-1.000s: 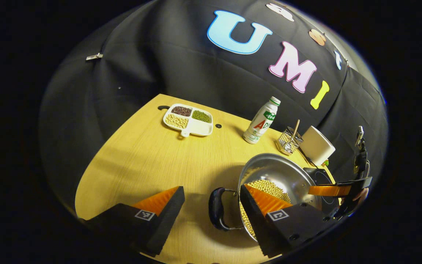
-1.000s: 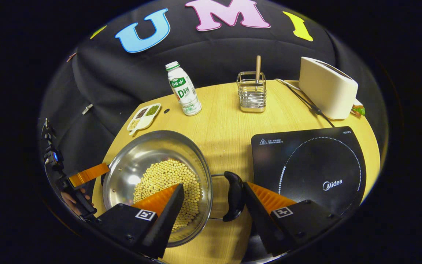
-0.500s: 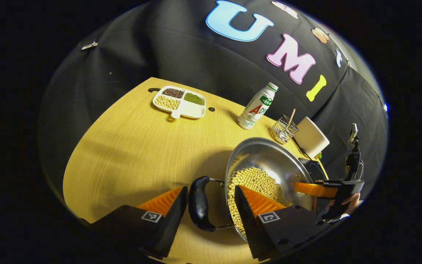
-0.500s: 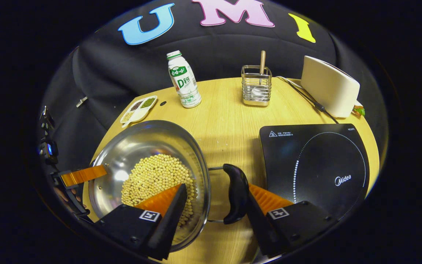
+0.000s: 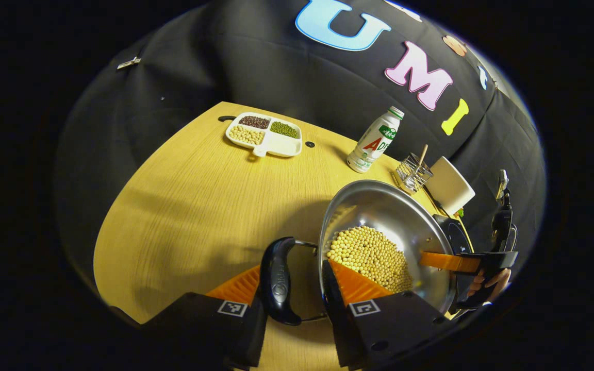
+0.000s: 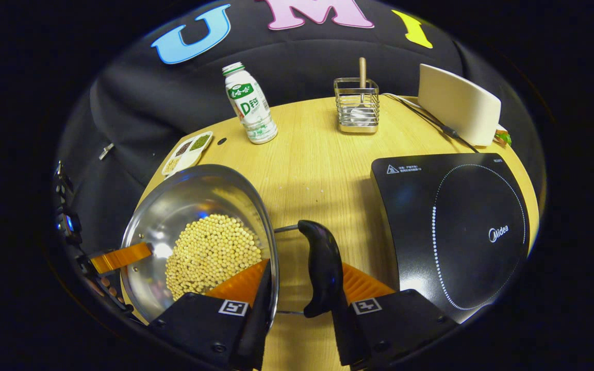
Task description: First push the handle of the pot to place it horizontally, then grasp the pot with both hands and set it on the induction cooktop.
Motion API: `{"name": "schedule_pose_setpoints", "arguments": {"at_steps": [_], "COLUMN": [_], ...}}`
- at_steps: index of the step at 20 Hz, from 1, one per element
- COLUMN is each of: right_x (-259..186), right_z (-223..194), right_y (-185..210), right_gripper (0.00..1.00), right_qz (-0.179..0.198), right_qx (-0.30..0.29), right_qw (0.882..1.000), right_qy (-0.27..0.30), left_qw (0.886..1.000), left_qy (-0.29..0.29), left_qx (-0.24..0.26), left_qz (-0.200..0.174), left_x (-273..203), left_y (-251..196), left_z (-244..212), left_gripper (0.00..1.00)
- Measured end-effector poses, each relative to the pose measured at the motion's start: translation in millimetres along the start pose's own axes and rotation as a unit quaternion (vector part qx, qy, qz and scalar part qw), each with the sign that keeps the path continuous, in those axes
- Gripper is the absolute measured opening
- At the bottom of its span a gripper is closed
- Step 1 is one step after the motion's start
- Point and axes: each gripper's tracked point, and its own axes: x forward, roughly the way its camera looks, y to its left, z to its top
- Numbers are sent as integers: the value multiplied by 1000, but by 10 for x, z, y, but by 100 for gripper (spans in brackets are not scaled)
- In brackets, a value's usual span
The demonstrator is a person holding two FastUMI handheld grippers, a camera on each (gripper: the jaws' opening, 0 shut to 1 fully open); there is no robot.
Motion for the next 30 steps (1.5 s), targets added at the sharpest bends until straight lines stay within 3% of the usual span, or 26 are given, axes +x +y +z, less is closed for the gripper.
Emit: {"name": "schedule_pose_setpoints", "arguments": {"at_steps": [6,14,22,30], "right_x": [-157,-864,-1521,-1838], "right_z": [-74,158,69,402], "right_y": [35,-18,-498,-1222], "right_gripper": [54,54,54,54], "right_qz": [-7,-1,17,15], "right_qx": [-10,-36,-23,-9], "right_qw": [1000,999,999,1000], "right_qy": [5,-4,13,-18], "left_qw": [1000,1000,1000,1000], "left_qy": [-4,-10,-16,-18], "left_qx": [9,-5,2,17], "left_qz": [7,19,24,10], "left_x": [-178,-746,-1179,-1005], "left_y": [-32,-422,-1136,-1943], "left_z": [-52,-30,-198,-145], "left_gripper": [55,55,55,53]}}
